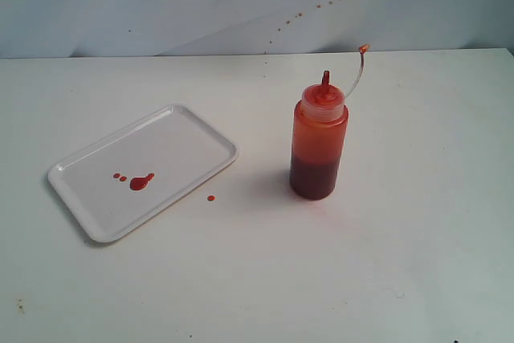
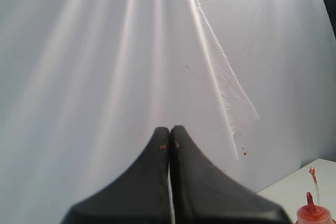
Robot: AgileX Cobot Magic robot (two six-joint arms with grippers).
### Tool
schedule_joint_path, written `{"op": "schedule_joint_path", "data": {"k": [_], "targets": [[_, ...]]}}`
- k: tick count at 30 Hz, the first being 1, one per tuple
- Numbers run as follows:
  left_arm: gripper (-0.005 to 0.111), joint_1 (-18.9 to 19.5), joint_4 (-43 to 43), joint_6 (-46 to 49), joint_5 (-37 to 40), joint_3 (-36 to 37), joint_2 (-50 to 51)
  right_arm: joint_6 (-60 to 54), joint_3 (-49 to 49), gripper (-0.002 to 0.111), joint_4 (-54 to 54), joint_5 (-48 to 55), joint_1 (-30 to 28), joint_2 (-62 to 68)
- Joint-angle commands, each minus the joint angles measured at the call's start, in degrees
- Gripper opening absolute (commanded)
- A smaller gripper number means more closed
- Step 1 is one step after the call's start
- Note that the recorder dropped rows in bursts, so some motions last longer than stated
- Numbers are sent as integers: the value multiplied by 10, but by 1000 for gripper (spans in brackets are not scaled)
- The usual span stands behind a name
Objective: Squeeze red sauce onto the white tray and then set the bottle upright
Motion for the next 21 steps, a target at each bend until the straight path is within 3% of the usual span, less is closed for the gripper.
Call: {"op": "schedule_joint_path", "data": {"k": [1, 7, 15, 21], "targets": [[0, 1, 0, -1, 1, 3, -2, -15, 2, 0, 4, 25, -3, -2], [0, 1, 0, -1, 1, 3, -2, -30, 2, 0, -1, 88, -3, -2], [0, 1, 0, -1, 1, 3, -2, -35, 2, 0, -4, 91, -3, -2], [0, 1, 0, -1, 1, 3, -2, -35, 2, 0, 3, 91, -34, -2]]}}
